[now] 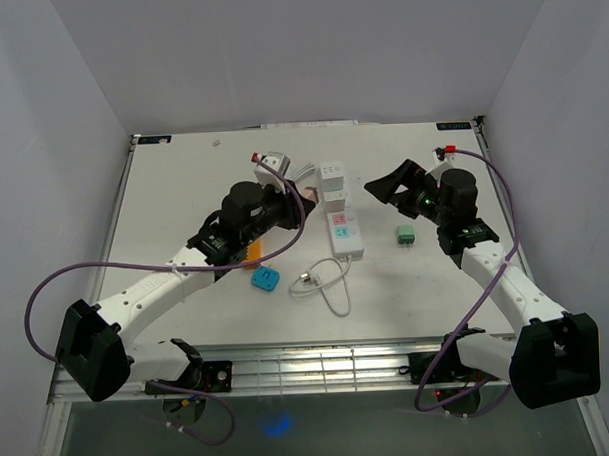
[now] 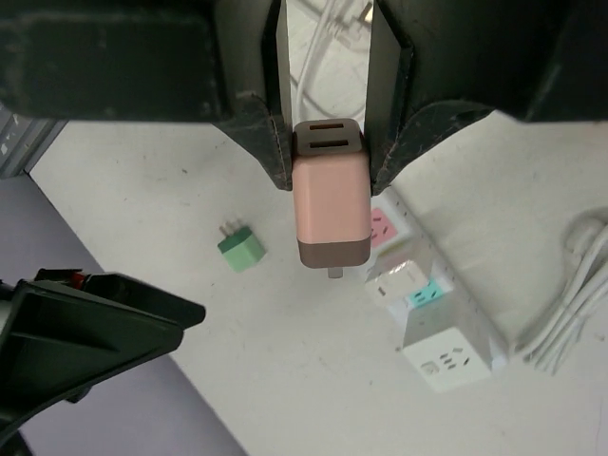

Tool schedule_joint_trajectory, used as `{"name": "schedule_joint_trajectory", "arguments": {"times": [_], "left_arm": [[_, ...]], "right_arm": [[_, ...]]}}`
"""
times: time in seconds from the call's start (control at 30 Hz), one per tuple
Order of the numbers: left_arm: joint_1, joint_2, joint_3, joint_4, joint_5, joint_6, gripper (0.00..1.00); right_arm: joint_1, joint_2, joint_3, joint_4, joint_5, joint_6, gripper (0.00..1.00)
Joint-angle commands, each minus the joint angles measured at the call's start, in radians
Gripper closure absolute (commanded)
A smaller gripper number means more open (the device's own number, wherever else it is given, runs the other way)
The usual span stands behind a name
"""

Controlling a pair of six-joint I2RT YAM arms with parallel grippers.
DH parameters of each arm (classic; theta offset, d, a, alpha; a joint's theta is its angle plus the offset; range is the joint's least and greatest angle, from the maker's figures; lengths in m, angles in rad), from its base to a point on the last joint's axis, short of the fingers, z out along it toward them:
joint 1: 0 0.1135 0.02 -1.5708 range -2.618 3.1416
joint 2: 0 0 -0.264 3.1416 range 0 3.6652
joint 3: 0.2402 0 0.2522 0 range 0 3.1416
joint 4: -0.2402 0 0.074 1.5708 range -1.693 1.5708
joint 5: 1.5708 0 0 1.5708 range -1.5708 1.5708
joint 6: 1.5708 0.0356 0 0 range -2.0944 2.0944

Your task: Insert the plug

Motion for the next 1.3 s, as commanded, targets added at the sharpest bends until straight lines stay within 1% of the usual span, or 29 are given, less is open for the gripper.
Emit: {"name": "schedule_joint_trajectory", "arguments": {"times": [0.0, 0.03, 0.13, 0.2, 0.23, 0.3, 0.37, 0.53, 0.7, 0.73, 0.83, 0.93, 1.0, 1.17, 1.2, 1.27], "left_arm": [[0.036, -0.028, 0.104, -0.367, -0.01, -0.056, 1.0], [0.043, -0.028, 0.112, -0.418, -0.01, -0.056, 1.0], [0.092, -0.018, 0.138, -0.497, -0.001, -0.074, 1.0], [0.149, -0.006, 0.15, -0.522, 0.103, -0.103, 1.0], [0.166, 0.006, 0.161, -0.532, 0.131, -0.114, 1.0], [0.201, 0.027, 0.179, -0.568, 0.171, -0.143, 1.0], [0.218, 0.069, 0.225, -0.626, 0.174, -0.18, 1.0], [0.24, 0.169, 0.357, -0.808, 0.087, -0.243, 1.0], [0.264, 0.245, 0.452, -0.887, 0.094, -0.264, 1.0], [0.272, 0.262, 0.472, -0.926, 0.094, -0.263, 1.0], [0.307, 0.336, 0.529, -0.999, 0.099, -0.238, 1.0], [0.341, 0.367, 0.543, -1.008, 0.114, -0.206, 1.0], [0.35, 0.376, 0.549, -1.019, 0.07, -0.188, 1.0], [0.372, 0.465, 0.622, -1.111, 0.016, -0.143, 1.0], [0.375, 0.475, 0.632, -1.118, -0.024, -0.137, 1.0], [0.393, 0.506, 0.639, -1.125, -0.021, -0.107, 1.0]], "right_arm": [[-0.002, -0.026, 0.034, -0.015, 0.018, -0.059, 0.02], [-0.004, -0.026, 0.034, -0.017, 0.018, -0.062, 0.02], [-0.002, -0.023, 0.037, -0.026, 0.01, -0.08, 0.04], [-0.004, -0.016, 0.04, -0.037, 0.004, -0.105, 0.04], [-0.004, -0.013, 0.045, -0.054, 0.005, -0.117, 0.04], [-0.002, -0.013, 0.046, -0.067, 0.01, -0.143, 0.04], [-0.004, -0.016, 0.043, -0.086, 0.022, -0.16, 0.04], [-0.004, -0.019, 0.037, -0.094, 0.025, -0.177, 0.05], [-0.005, 0.001, 0.039, -0.101, 0.021, -0.189, 0.06], [-0.004, 0.007, 0.04, -0.101, 0.018, -0.191, 0.06], [-0.005, 0.02, 0.043, -0.101, 0.007, -0.197, 0.06], [-0.005, 0.024, 0.048, -0.104, 0.005, -0.206, 0.06], [-0.005, 0.024, 0.048, -0.11, 0.013, -0.217, 0.06], [-0.008, 0.029, 0.048, -0.112, 0.015, -0.231, 0.06], [-0.008, 0.032, 0.049, -0.112, 0.013, -0.231, 0.06], [-0.008, 0.043, 0.049, -0.109, 0.001, -0.234, 0.06]]}}
